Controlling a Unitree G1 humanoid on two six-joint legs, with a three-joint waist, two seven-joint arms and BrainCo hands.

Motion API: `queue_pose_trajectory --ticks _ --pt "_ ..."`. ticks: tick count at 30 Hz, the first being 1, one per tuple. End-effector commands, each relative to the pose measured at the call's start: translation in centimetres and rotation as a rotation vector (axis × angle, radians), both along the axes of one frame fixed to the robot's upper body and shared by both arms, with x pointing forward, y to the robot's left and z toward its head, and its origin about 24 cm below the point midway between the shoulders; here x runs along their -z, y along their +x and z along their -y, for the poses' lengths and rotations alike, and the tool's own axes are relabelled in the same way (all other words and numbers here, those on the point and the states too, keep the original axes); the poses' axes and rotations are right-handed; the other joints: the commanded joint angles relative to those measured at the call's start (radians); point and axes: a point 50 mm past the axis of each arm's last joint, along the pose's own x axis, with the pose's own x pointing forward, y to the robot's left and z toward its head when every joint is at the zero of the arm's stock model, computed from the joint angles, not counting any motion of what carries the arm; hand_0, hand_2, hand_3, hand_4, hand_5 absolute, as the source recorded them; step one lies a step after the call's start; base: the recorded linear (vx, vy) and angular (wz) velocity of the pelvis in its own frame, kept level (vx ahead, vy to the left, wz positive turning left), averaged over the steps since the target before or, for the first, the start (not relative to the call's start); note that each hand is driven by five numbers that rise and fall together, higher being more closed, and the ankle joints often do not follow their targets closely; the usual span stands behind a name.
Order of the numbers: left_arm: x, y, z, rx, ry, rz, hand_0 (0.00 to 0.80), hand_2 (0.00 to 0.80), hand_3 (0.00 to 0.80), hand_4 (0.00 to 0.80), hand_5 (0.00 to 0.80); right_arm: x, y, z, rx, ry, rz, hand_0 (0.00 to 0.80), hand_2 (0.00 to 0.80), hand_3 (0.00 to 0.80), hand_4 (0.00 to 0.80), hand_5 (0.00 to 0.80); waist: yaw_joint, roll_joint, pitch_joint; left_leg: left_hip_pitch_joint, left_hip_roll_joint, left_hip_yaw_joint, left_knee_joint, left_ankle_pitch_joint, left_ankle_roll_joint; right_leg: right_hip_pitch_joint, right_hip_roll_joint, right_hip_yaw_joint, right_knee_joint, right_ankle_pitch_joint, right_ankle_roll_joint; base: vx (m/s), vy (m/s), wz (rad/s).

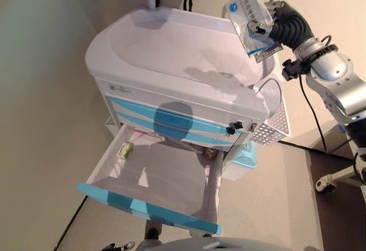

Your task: Open the drawer and pick up the medicine

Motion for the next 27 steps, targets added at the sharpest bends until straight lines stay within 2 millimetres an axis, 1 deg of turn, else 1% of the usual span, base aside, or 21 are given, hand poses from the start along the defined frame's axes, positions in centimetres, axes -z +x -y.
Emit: queue_pose_trajectory --ticks 1,3,4,5,6,8,9,11,13,14,15,17,18,19,20,23,27 --pt "-1.0 2.1 -2.4 0.002 0.084 0.037 0.0 0.0 0.0 0.0 0.0 -2.2 1.7 -0.4 0.161 -0.137 0.091 0.8 0.8 0.8 0.8 0.8 0.071 -0.058 0.049 -0.032 -0.039 0.006 0.039 -0.038 0.022 -0.008 -0.008 -0.035 0.047 -0.043 0.046 -0.024 0.0 0.22" --pt "-1.1 2.5 -2.5 0.003 0.094 0.052 0.0 0.0 0.0 0.0 0.0 -1.7 2.8 0.0 0.227 -0.145 0.055 0.8 0.8 0.8 0.8 0.8 0.087 -0.059 0.061 -0.046 -0.042 -0.009 0.042 -0.033 0.022 -0.014 -0.009 -0.044 0.046 -0.042 0.046 -0.031 -0.009 0.14" --pt "-1.2 2.4 -2.7 -0.006 0.1 0.058 0.0 0.0 0.0 0.0 0.0 -0.9 3.5 0.6 0.272 -0.133 0.012 0.8 0.8 0.8 0.8 0.8 0.099 -0.06 0.069 -0.056 -0.045 -0.019 0.043 -0.029 0.022 -0.018 -0.009 -0.05 0.045 -0.041 0.045 -0.043 -0.02 0.21" --pt "-1.3 2.6 -2.9 -0.003 0.107 0.062 0.0 0.0 0.0 0.0 0.0 -1.0 4.3 0.7 0.333 -0.172 -0.012 0.8 0.8 0.8 0.8 0.8 0.112 -0.059 0.082 -0.074 -0.049 -0.034 0.045 -0.023 0.021 -0.029 -0.011 -0.062 0.045 -0.038 0.045 -0.032 -0.013 0.28" --pt "-1.3 2.6 -2.9 -0.004 0.106 0.063 0.0 0.0 0.0 0.0 0.0 -1.0 4.3 0.7 0.333 -0.172 -0.011 0.8 0.8 0.8 0.8 0.8 0.11 -0.059 0.082 -0.075 -0.049 -0.035 0.045 -0.023 0.021 -0.03 -0.011 -0.063 0.045 -0.038 0.045 -0.032 -0.018 0.43" --pt "-1.4 2.8 -3.1 0.001 0.116 0.066 0.0 0.0 0.0 0.0 0.0 -0.5 5.0 1.5 0.413 -0.183 -0.048 0.8 0.8 0.8 0.8 0.8 0.125 -0.058 0.095 -0.097 -0.054 -0.055 0.047 -0.015 0.02 -0.042 -0.011 -0.076 0.045 -0.037 0.045 -0.026 -0.016 0.3" --pt "-1.4 2.9 -3.1 0.004 0.119 0.07 0.0 0.0 0.0 0.0 0.0 -0.2 5.2 2.2 0.461 -0.2 -0.068 0.8 0.8 0.8 0.8 0.8 0.135 -0.058 0.103 -0.11 -0.058 -0.064 0.049 -0.011 0.019 -0.048 -0.012 -0.083 0.043 -0.035 0.044 -0.045 -0.019 0.24" --pt "-1.5 3.3 -3.1 0.011 0.124 0.078 0.0 0.0 0.0 0.0 0.0 -0.1 5.4 3.0 0.51 -0.188 -0.095 0.8 0.8 0.8 0.8 0.8 0.145 -0.056 0.111 -0.128 -0.061 -0.081 0.048 -0.003 0.018 -0.061 -0.011 -0.093 0.043 -0.032 0.045 -0.023 -0.015 0.34" --pt "-1.6 3.6 -3.2 0.01 0.125 0.092 0.0 0.0 0.0 0.0 0.0 0.0 5.4 3.7 0.555 -0.242 -0.12 0.8 0.8 0.8 0.8 0.8 0.157 -0.055 0.122 -0.147 -0.067 -0.1 0.046 0.005 0.017 -0.074 -0.011 -0.108 0.041 -0.029 0.046 -0.016 -0.013 0.39" --pt "-1.7 3.8 -3.2 0.012 0.127 0.098 0.0 0.0 0.0 0.0 0.0 -0.1 5.4 4.0 0.572 -0.277 -0.128 0.8 0.8 0.8 0.8 0.8 0.162 -0.054 0.125 -0.153 -0.069 -0.106 0.043 0.009 0.015 -0.078 -0.012 -0.114 0.039 -0.028 0.047 -0.009 -0.008 0.23" --pt "-1.7 3.9 -3.2 0.012 0.127 0.099 0.0 0.0 0.0 0.0 0.0 -0.1 5.4 4.0 0.572 -0.278 -0.128 0.8 0.8 0.8 0.8 0.8 0.161 -0.054 0.125 -0.154 -0.069 -0.107 0.043 0.009 0.015 -0.079 -0.012 -0.115 0.039 -0.028 0.047 0.0 -0.007 0.14" --pt "-1.6 4.3 -3.0 0.024 0.12 0.107 0.0 0.0 0.0 0.0 0.0 0.2 5.3 4.9 0.612 -0.346 -0.155 0.8 0.8 0.8 0.8 0.8 0.171 -0.052 0.134 -0.169 -0.071 -0.127 0.04 0.015 0.013 -0.086 -0.014 -0.13 0.037 -0.028 0.048 0.016 -0.01 0.18" --pt "-1.6 4.6 -2.8 0.031 0.118 0.111 0.0 0.0 0.0 0.0 0.0 0.5 5.4 4.8 0.614 -0.356 -0.169 0.285 0.285 0.285 0.285 0.285 0.173 -0.053 0.137 -0.17 -0.073 -0.129 0.037 0.016 0.013 -0.088 -0.014 -0.131 0.034 -0.027 0.049 0.021 -0.005 0.15" --pt "-1.6 4.6 -2.8 0.031 0.118 0.111 0.0 0.0 0.0 0.0 0.0 0.5 5.4 4.8 0.614 -0.356 -0.169 0.285 0.285 0.285 0.285 0.285 0.173 -0.053 0.137 -0.17 -0.073 -0.129 0.037 0.016 0.013 -0.088 -0.014 -0.131 0.034 -0.027 0.049 0.015 0.005 0.12" --pt "-1.6 4.8 -2.5 0.036 0.113 0.116 0.0 0.0 0.0 0.0 0.0 0.7 5.5 4.5 0.607 -0.365 -0.168 0.0 0.0 0.0 0.0 0.0 0.175 -0.052 0.141 -0.172 -0.073 -0.13 0.036 0.017 0.014 -0.09 -0.013 -0.131 0.035 -0.027 0.049 0.001 0.004 0.04" --pt "-1.6 5.0 -2.4 0.041 0.11 0.122 0.0 0.0 0.0 0.0 0.0 0.5 5.6 4.0 0.586 -0.371 -0.155 0.0 0.0 0.0 0.0 0.0 0.171 -0.053 0.144 -0.169 -0.074 -0.127 0.034 0.016 0.014 -0.092 -0.014 -0.126 0.035 -0.027 0.049 0.0 0.0 0.0" --pt "-1.7 5.5 -2.3 0.047 0.109 0.135 0.0 0.0 0.0 0.0 0.0 -0.8 5.4 3.7 0.563 -0.326 -0.11 0.0 0.0 0.0 0.0 0.0 0.158 -0.052 0.14 -0.161 -0.072 -0.118 0.031 0.012 0.015 -0.09 -0.017 -0.117 0.037 -0.028 0.05 0.0 0.0 0.0"
